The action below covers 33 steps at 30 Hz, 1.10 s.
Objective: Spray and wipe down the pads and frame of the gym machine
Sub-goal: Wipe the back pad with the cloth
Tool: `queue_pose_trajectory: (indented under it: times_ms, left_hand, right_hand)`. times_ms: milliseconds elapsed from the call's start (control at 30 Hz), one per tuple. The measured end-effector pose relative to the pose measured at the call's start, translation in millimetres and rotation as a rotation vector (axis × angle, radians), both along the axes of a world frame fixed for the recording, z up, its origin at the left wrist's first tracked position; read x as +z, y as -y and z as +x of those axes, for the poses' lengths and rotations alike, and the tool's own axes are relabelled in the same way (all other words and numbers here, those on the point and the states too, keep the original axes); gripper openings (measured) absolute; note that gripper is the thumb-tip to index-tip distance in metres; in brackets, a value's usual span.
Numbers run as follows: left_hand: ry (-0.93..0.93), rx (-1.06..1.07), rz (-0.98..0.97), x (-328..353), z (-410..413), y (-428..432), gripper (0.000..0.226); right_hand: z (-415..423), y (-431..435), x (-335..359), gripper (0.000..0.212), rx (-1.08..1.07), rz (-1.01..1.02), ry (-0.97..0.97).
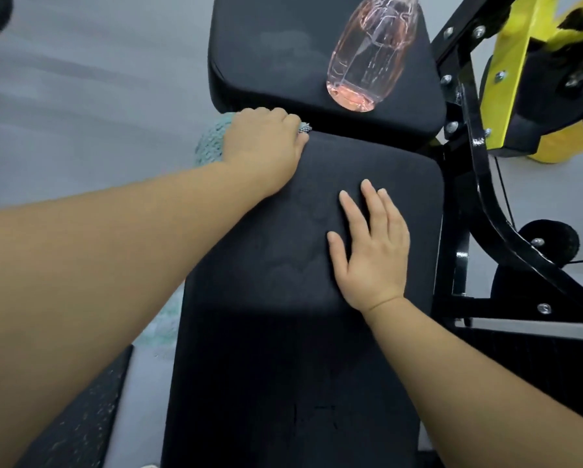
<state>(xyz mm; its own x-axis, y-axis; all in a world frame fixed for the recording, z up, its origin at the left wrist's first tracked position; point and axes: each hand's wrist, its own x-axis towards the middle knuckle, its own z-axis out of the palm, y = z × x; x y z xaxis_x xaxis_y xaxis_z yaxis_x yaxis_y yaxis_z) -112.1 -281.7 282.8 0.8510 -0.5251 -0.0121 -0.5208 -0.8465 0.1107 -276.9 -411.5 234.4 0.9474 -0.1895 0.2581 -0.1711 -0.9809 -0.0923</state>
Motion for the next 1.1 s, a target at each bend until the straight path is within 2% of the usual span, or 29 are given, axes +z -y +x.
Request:
queue_pose_trajectory:
  times_ms: [200,300,433,567,800,900,1000,1100]
  left_hand:
    - [-0.090,-0.202,-0.097,4.7,-8.2,74.1,0.039]
    - [-0.166,-0.267,-0.140,4.8,-6.7,61.6,0.039]
    - [-0.083,-0.146,-0.014,4.9,11.8,12.2,0.040]
    - [-0.059,-0.056,0.032,4.9,0.9,37.8,0.042]
    - [-0.095,-0.221,0.028,4.8,-19.2,126.2,0.030]
    - [-0.170,-0.275,-0.001,10.8,-8.9,101.9,0.034]
    - [-0.133,-0.191,0.036,13.8,3.9,61.9,0.034]
    - [-0.133,-0.147,0.015,14.6,-3.5,71.4,0.034]
  right_hand:
    - [-1.1,0.7,-0.9,0.049,0.035,0.056,0.088]
    - [-1.4,2.4,-2.0,0.049,0.046,0.088,0.104]
    - [-1.6,2.6,-0.4,0.049,0.050,0.125,0.121]
    - [-1.4,1.4,-0.5,0.049,0.045,0.146,0.116]
    - [-1.3,1.9,-3.9,0.045,0.032,0.283,0.201]
    - [-4.7,2.3,-5.8,0.040,0.031,0.319,0.233]
    - [-3.9,2.2,-6.4,0.039,0.029,0.323,0.229]
    - [-4.1,1.5,-7.1,0.039,0.027,0.312,0.232]
